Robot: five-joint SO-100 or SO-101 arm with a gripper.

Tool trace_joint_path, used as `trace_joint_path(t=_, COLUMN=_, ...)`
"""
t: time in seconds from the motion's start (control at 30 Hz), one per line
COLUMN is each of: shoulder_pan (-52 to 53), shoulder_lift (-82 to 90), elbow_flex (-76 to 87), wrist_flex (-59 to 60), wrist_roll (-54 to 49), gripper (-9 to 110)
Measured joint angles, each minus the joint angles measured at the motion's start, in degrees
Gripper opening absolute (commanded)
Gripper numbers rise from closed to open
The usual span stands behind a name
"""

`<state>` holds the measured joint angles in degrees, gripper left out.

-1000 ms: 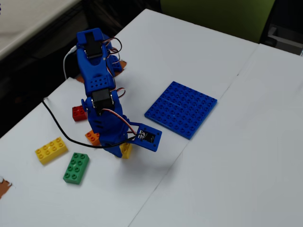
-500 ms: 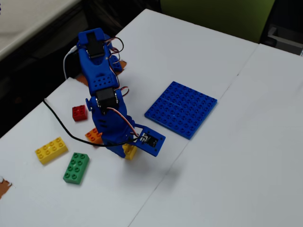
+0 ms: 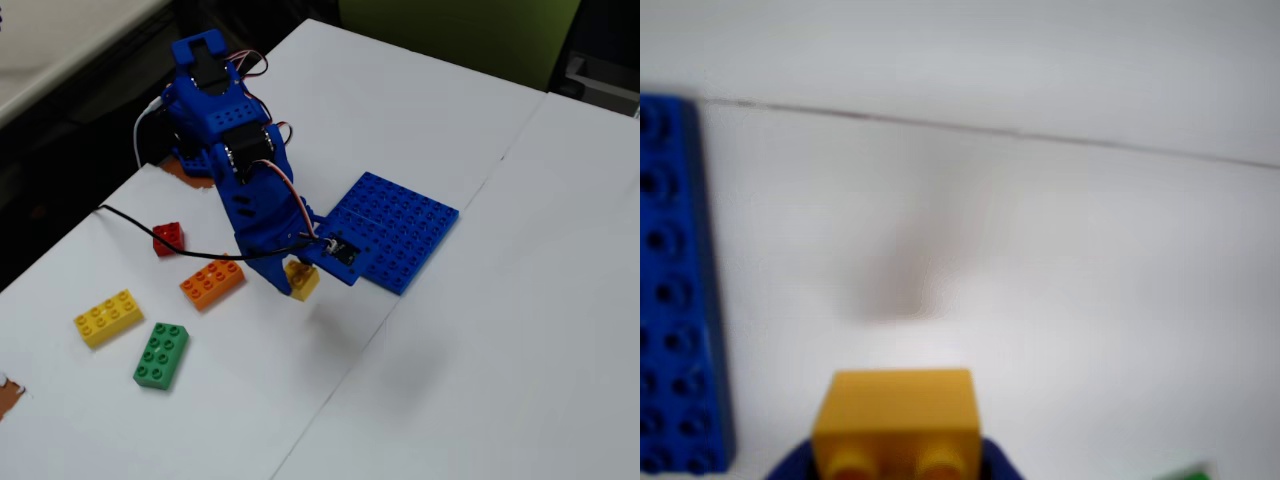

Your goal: Pick up the 2x2 yellow block and go up the 8x8 blue block.

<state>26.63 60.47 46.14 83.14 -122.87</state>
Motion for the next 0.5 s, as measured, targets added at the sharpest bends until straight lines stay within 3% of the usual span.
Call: trace_joint_path(t=0.5, shoulder_pan=-12.57, shoulder_lift=7.03, elbow_flex=0.0, wrist_flex=2.64, wrist_roll=17.14, gripper=0)
